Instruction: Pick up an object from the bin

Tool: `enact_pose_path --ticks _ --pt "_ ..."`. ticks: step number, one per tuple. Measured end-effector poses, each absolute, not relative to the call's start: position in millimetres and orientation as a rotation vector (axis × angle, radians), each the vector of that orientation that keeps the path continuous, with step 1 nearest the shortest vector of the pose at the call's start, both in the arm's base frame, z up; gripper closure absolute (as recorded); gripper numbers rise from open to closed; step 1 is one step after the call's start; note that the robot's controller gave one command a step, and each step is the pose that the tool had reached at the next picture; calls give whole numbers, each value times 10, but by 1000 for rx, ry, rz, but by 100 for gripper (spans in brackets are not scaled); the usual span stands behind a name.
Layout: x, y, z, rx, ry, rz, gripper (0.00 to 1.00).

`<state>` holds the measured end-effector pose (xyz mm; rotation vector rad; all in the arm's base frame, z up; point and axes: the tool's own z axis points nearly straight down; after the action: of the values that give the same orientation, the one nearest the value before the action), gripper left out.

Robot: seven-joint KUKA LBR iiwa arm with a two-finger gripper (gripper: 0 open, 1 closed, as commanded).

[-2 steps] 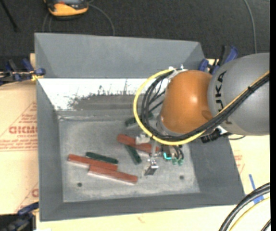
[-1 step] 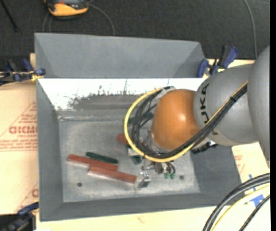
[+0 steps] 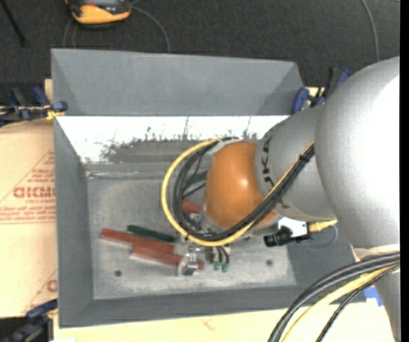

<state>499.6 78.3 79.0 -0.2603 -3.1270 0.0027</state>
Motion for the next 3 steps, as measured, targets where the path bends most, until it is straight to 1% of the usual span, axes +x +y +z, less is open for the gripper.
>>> enact_pose_path --ticks 2,3 --pt "4997 789 792 -262 -3127 0 100" --pt "5011 711 1249 -251 -3127 0 100"
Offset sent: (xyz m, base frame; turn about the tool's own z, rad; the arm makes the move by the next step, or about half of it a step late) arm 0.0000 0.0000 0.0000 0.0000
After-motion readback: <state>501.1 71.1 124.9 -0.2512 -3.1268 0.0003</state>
